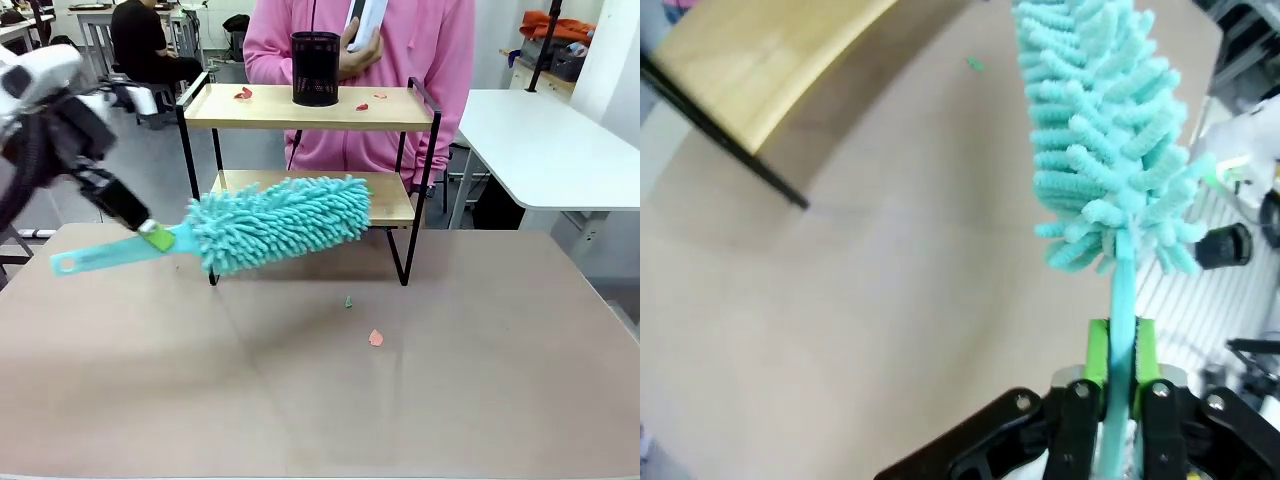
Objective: Clean the shelf.
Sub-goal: Clean the specific tier of the Shelf with the Duster once objects are removed.
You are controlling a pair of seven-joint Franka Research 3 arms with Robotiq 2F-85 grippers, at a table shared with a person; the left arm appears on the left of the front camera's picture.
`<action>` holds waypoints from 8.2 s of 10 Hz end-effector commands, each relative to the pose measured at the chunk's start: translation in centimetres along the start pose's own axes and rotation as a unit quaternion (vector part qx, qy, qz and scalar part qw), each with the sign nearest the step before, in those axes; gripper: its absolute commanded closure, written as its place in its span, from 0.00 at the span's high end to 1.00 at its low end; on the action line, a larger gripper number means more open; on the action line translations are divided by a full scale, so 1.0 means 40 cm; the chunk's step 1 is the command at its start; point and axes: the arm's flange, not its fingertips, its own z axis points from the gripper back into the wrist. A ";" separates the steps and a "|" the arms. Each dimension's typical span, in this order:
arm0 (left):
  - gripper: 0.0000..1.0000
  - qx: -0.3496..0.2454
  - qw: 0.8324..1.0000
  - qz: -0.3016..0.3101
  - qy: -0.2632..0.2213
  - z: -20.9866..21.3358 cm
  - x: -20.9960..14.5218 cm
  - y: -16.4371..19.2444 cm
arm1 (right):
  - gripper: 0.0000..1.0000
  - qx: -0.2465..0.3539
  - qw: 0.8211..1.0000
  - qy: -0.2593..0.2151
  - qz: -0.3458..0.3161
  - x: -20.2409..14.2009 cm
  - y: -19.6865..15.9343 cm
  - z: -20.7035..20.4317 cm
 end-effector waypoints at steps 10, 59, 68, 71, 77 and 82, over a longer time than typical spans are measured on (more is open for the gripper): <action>0.12 -0.029 0.999 0.018 0.009 0.170 -0.286 -0.024 | 1.00 0.000 1.000 0.003 0.013 0.000 0.001 0.008; 0.05 0.114 0.985 -0.127 -0.007 -0.268 0.227 -0.005 | 1.00 0.000 1.000 0.003 0.013 0.000 0.001 0.008; 0.05 0.020 0.984 -0.168 -0.050 0.124 -0.087 -0.130 | 1.00 0.000 1.000 0.003 0.013 0.000 0.001 0.008; 0.05 0.164 0.954 -0.010 -0.252 0.367 -0.243 -0.074 | 1.00 0.000 1.000 0.003 0.013 0.000 0.001 0.008; 0.05 0.239 0.854 0.338 -0.316 0.410 -0.370 0.188 | 1.00 0.000 1.000 0.003 0.013 0.000 0.001 0.008; 0.05 0.249 0.887 0.218 -0.322 0.473 -0.431 0.117 | 1.00 0.000 1.000 0.003 0.013 0.000 0.001 0.008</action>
